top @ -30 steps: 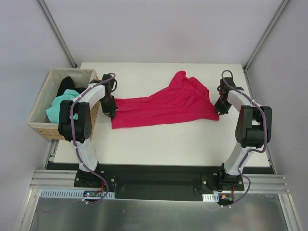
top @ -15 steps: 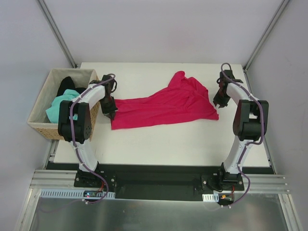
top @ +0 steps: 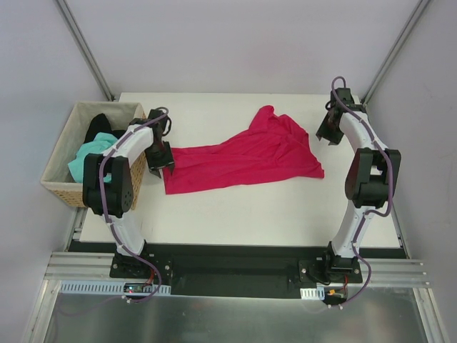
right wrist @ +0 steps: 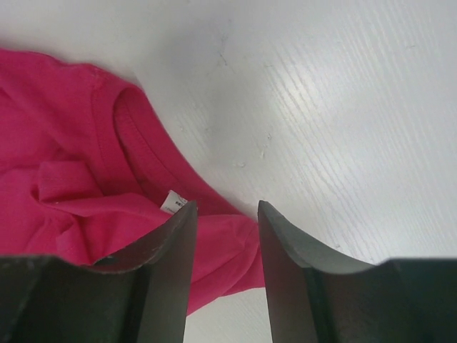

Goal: Fold and stack the t-shirts
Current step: Fold the flattened tshirt in 1/3 of the way

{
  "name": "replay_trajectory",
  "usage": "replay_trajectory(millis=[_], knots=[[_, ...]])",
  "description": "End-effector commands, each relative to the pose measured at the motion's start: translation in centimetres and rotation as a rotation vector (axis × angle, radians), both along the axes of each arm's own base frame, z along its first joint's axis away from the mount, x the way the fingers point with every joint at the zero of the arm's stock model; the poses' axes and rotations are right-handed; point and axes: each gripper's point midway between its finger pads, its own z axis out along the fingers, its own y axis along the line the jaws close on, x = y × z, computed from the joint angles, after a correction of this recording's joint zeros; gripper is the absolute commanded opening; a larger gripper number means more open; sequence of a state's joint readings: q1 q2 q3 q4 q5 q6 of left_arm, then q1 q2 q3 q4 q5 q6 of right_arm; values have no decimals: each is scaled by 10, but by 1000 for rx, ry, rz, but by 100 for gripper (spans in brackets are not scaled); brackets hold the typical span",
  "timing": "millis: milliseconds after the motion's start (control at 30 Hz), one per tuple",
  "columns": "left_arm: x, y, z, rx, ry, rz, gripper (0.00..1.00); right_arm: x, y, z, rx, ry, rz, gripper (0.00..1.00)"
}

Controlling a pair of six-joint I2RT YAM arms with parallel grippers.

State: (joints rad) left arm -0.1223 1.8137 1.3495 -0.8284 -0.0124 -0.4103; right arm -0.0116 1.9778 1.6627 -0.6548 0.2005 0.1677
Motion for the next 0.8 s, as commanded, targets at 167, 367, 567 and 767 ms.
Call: replay_trajectory(millis=[167,367,567,767], knots=[[15,-6,39,-21,-97,-12,42,-9,35,14,64,-26,124,40],[28,-24,54,-73,-146,-44,42,19,57,15,145,-30,253,31],[44,-37,78,-99,-223,-68,27,53,75,12,173,-14,322,2],[49,-39,94,-114,-284,-84,20,70,88,-4,242,-5,358,1]])
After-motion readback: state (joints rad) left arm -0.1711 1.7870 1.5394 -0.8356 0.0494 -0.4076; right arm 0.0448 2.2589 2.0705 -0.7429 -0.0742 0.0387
